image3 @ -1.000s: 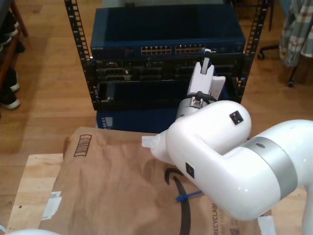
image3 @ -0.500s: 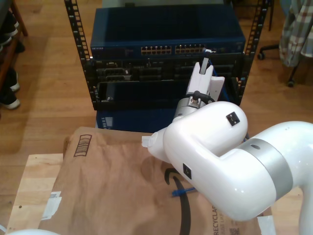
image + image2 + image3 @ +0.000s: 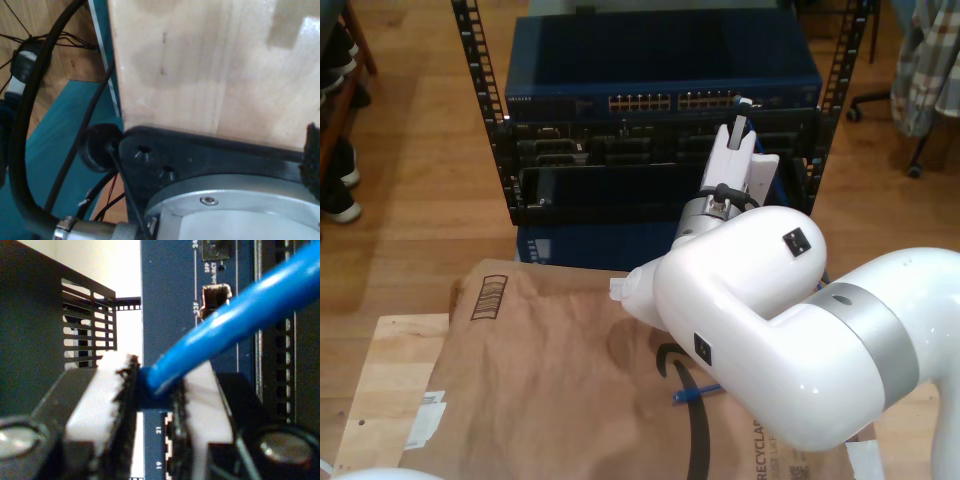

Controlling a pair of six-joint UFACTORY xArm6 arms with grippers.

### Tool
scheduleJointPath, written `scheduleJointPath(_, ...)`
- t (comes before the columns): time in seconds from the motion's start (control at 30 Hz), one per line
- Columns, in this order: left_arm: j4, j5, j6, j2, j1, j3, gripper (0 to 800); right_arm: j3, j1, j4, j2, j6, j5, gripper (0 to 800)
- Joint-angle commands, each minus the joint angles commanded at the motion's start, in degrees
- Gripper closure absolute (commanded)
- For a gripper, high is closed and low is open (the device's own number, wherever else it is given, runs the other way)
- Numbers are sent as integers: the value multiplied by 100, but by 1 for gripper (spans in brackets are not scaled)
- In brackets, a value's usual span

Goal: Grab the cable and plug it in

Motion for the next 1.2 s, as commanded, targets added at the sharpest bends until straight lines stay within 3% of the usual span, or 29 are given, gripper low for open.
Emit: scheduleJointPath(1.2, 0, 0, 0, 0, 0, 0, 1, -378, -26, -26, 273, 0, 53, 800)
